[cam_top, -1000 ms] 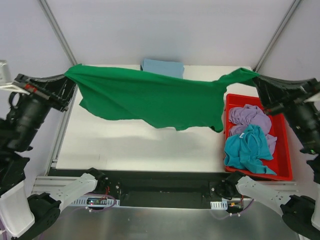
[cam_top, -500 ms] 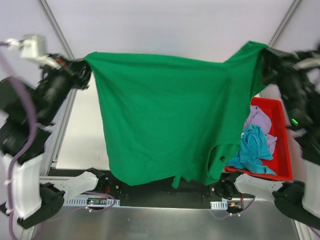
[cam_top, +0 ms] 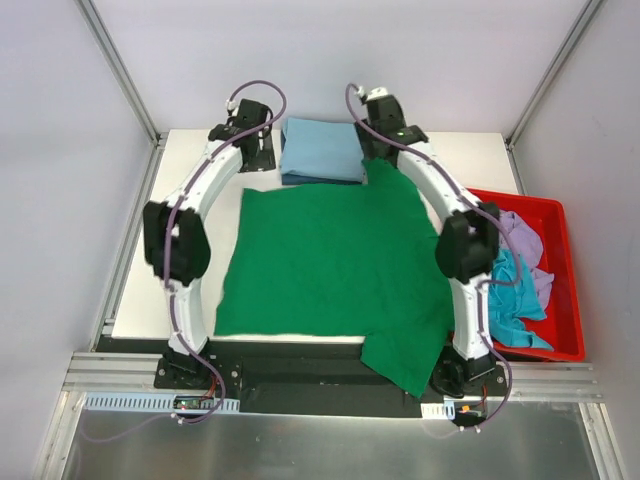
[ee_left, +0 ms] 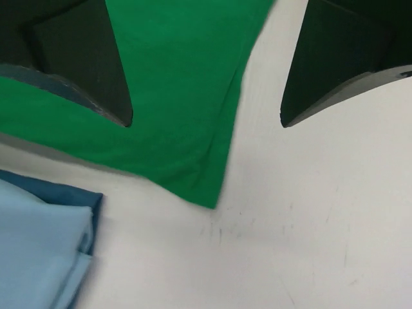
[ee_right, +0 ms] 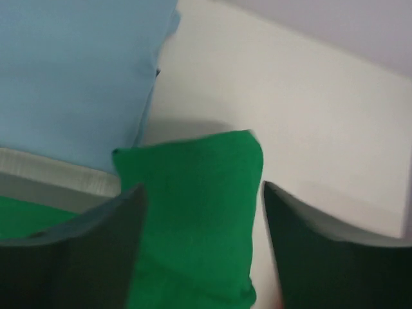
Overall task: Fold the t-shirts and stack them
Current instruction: Flatten out the tshirt
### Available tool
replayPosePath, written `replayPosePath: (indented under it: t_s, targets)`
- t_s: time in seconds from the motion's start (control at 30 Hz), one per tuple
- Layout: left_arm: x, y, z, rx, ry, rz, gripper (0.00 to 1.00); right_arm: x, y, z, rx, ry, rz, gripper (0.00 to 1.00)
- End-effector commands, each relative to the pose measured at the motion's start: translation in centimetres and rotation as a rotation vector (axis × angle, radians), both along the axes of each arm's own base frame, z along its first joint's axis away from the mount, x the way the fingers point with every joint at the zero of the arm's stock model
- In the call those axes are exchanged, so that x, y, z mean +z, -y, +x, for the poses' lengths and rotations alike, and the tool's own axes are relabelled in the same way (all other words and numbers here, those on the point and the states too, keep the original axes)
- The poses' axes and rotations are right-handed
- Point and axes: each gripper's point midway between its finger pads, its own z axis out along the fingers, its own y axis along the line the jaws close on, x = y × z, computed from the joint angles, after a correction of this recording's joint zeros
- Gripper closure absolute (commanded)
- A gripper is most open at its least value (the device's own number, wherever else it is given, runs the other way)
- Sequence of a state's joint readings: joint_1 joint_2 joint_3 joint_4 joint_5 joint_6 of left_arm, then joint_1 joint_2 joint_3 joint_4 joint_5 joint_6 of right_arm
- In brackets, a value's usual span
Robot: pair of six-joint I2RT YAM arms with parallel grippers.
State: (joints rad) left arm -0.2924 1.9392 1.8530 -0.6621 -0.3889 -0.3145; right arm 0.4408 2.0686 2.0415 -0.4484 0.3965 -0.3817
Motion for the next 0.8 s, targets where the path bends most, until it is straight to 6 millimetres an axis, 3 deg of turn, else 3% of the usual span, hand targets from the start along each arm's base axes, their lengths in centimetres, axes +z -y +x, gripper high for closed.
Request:
replayPosePath:
  t_s: [0.0, 0.13, 0.27, 0.33, 0.43, 0.5, 0.57, 0.67, 0.77]
  targets:
    - [2.2, -1.6, 0.0, 0.077, -0.023, 0.002, 0.01, 2.5, -1.4, 0.3, -0.008, -0.003, 0.067, 0.07]
    - [2.6, -2.5, -2.0, 0.131, -0.016, -0.009, 0.01, 2.6, -0.4, -2.1, -0.057, -0.020, 0.121, 0.04]
    - [1.4, -3.1, -6.1, 0.184, -0.050, -0.056, 0.01, 1.2, 0.6, -7.1, -0.081, -0.087, 0.208, 0.04]
    - [-0.1, -3.1, -8.3, 0.200, -0.077, -0.090, 0.01, -1.2, 1.3, -11.4, -0.081, -0.172, 0.251, 0.04]
    - [-2.7, -1.4, -11.0, 0.145, -0.113, -0.202, 0.01, -4.5, 1.1, -16.4, -0.045, -0.284, 0.341, 0.04]
    - [-4.1, -0.1, -12.9, 0.098, -0.130, -0.290, 0.01, -6.4, 0.5, -19.4, -0.037, -0.340, 0.417, 0.04]
    - [-5.3, -0.2, -14.3, 0.096, -0.122, -0.309, 0.01, -7.9, -0.2, -21.7, -0.001, -0.371, 0.463, 0.04]
    - [-6.5, -0.7, -15.3, 0.109, -0.107, -0.313, 0.01, -10.0, -0.5, -23.6, 0.002, -0.407, 0.491, 0.04]
    - [-8.2, -0.9, -15.8, 0.119, -0.123, -0.314, 0.01, -12.6, 0.3, -23.8, -0.058, -0.439, 0.458, 0.04]
